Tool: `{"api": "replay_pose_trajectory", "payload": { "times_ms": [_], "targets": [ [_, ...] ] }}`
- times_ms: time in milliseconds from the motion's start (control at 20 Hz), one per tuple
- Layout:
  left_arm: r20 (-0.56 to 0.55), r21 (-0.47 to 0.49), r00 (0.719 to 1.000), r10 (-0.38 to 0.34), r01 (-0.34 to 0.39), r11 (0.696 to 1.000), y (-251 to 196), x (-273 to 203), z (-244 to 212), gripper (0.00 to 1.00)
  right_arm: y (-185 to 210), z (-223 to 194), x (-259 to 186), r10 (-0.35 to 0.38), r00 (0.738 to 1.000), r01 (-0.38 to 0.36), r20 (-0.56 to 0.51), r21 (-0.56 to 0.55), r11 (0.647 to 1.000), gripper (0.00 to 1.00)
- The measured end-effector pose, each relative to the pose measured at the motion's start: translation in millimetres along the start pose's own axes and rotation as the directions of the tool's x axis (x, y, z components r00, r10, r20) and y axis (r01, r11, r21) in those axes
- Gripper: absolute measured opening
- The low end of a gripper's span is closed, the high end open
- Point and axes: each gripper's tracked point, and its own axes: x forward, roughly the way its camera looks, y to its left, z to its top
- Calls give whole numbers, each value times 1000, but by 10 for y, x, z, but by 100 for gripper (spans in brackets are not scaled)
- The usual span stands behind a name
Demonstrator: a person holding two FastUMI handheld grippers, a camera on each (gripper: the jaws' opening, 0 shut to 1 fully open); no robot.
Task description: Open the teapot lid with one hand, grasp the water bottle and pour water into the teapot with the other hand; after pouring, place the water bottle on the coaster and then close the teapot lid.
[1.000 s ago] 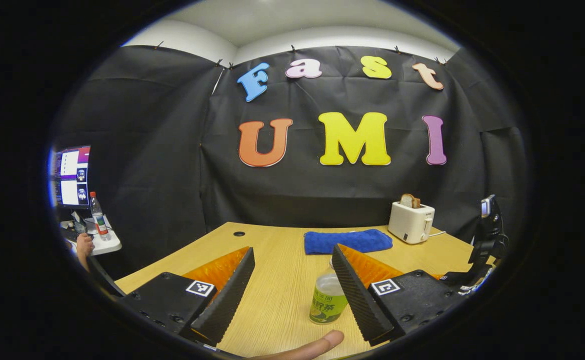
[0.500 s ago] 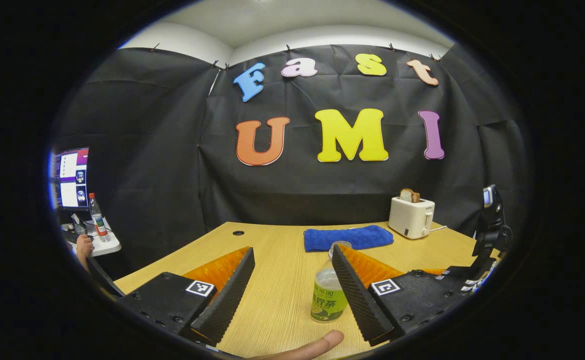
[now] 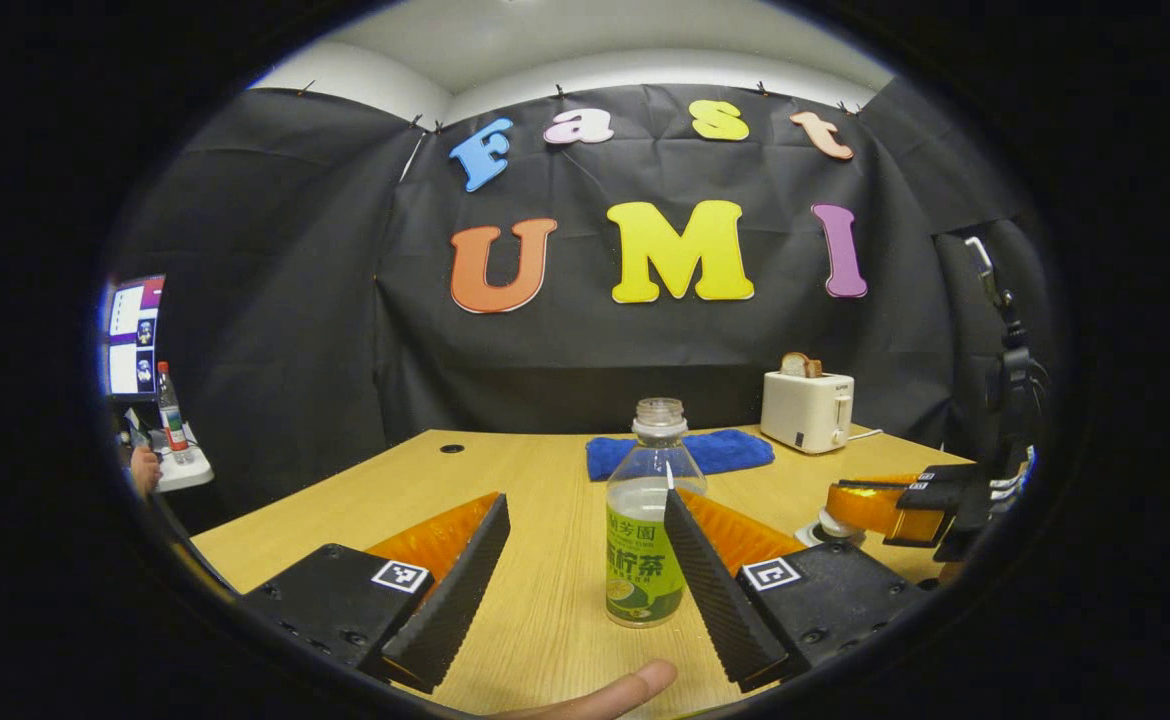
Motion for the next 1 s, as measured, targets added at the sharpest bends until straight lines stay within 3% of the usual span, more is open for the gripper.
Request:
{"api": "replay_pose_trajectory", "payload": {
  "times_ms": [400,600,1000],
  "targets": [
    [0,-49,990,-139,138,989,-317,81,-206,98,-109,280,-208,-24,998,25,53,-16,1000,0],
    [18,-44,988,-153,154,987,-347,236,-274,98,-179,336,-244,-36,997,36,63,-4,999,0],
    [-26,-13,994,-110,109,994,-302,487,-493,98,-282,388,-283,-53,996,54,75,-3,999,0]
  ]
}}
